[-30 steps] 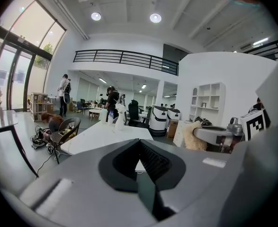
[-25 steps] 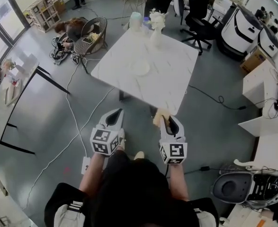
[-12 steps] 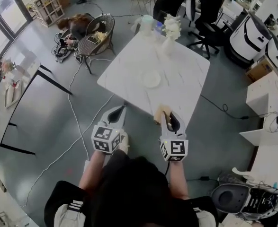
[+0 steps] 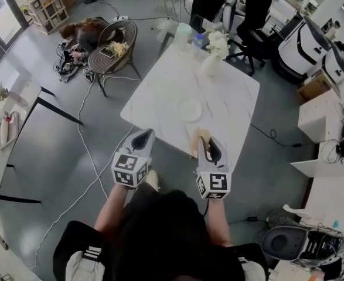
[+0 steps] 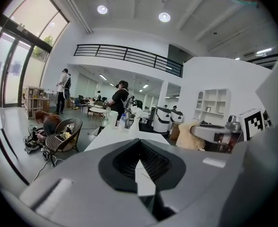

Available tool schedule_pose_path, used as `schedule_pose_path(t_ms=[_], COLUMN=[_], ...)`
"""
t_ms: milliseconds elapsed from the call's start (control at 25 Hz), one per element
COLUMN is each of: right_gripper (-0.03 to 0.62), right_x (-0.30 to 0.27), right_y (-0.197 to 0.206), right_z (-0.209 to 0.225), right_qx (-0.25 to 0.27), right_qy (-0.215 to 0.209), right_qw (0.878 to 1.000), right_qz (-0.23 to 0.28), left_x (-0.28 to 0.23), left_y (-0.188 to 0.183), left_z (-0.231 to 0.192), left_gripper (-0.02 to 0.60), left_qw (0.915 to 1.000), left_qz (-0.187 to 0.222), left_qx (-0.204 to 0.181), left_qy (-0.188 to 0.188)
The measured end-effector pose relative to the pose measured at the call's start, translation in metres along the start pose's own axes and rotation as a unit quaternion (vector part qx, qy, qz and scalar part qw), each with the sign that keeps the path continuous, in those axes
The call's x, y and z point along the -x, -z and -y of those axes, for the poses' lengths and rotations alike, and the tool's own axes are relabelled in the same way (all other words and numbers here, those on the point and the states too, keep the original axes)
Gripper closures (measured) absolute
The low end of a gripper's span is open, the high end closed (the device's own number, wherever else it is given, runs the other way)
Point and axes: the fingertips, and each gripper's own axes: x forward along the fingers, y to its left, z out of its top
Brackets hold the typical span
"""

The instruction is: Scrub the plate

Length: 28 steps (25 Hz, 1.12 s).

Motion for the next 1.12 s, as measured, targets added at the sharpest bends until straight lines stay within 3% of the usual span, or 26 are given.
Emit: schedule_pose_path(t_ms=[640, 880, 1120], right_gripper=[0.503, 0.503, 0.503], right_x=[-0.039, -0.063, -0.108], right_y=[0.007, 0.016, 0.016], right_z=[0.021, 0.045, 0.077], right_qx=[-0.007, -0.012, -0.010], right_qy=[0.074, 0.074, 0.047], right_qw=[0.997, 0.997, 0.998], right_qz=[-0.018, -0.023, -0.030], left_x=[-0.071, -0.106, -0.154], left_y=[-0.001, 0.000, -0.003], left_z=[-0.021, -0.021, -0.025], left_gripper=[0.575, 0.575, 0.575], left_qw=[0.9963, 0.9957, 0.9962], left_qz=[-0.027, -0.034, -0.049], left_qx=[-0.004, -0.003, 0.005], left_qy=[0.082, 0.086, 0.071])
